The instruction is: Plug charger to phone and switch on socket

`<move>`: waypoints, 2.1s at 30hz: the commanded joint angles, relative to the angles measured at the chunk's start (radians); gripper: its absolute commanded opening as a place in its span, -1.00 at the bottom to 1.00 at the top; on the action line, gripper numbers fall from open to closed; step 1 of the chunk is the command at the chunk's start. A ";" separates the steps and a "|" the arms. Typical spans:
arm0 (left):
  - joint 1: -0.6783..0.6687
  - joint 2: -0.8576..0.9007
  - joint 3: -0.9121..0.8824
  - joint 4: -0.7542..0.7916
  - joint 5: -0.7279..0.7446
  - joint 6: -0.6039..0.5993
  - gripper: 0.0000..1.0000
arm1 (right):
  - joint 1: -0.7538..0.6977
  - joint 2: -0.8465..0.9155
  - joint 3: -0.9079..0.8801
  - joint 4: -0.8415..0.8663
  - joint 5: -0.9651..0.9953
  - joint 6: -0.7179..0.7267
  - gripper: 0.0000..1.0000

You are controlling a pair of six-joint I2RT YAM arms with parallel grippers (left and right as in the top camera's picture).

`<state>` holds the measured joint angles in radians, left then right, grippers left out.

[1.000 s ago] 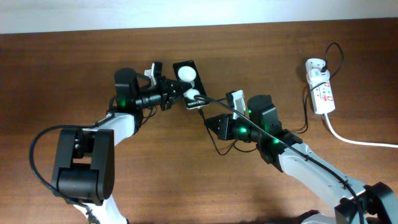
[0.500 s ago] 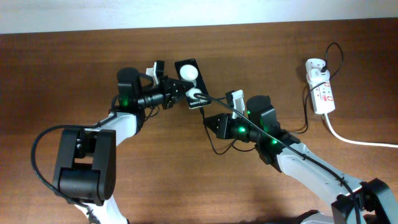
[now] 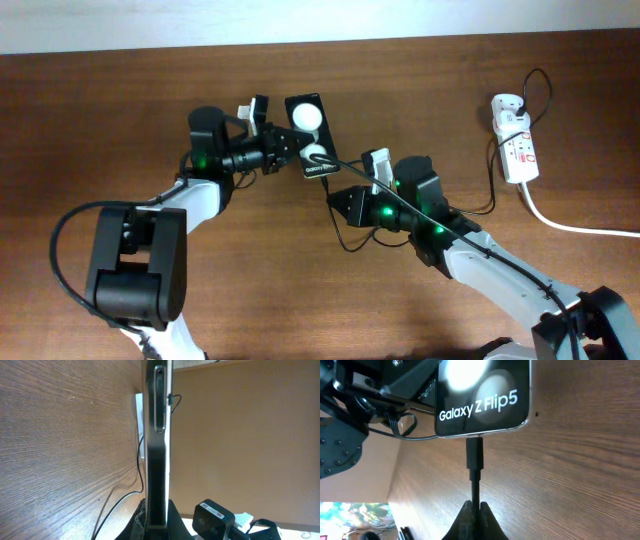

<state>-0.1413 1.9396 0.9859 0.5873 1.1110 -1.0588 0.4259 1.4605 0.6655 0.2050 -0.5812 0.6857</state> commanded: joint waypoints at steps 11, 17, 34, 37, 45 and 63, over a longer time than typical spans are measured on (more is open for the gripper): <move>-0.019 -0.003 -0.003 -0.007 0.150 0.066 -1.00 | -0.089 -0.130 0.021 -0.079 -0.097 -0.159 0.33; -0.009 -0.003 -0.003 -0.223 0.009 0.219 -1.00 | -0.126 -0.438 0.021 -0.524 0.126 -0.367 0.68; -0.126 0.061 0.222 -0.715 -0.488 0.425 -1.00 | -0.126 -0.362 0.021 -0.621 0.178 -0.390 0.74; -0.127 0.064 0.222 -0.809 -0.604 0.428 -1.00 | -0.126 -0.362 0.021 -0.627 0.174 -0.390 0.74; -0.127 0.071 0.222 -0.879 -0.644 0.427 -0.35 | -0.126 -0.363 0.021 -0.652 0.174 -0.390 0.73; -0.045 0.052 0.265 -1.233 -0.793 0.447 0.98 | -0.127 -0.376 0.030 -0.714 0.184 -0.390 0.82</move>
<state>-0.2279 1.9694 1.2541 -0.5697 0.4072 -0.6357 0.3023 1.0950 0.6838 -0.5095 -0.4152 0.3088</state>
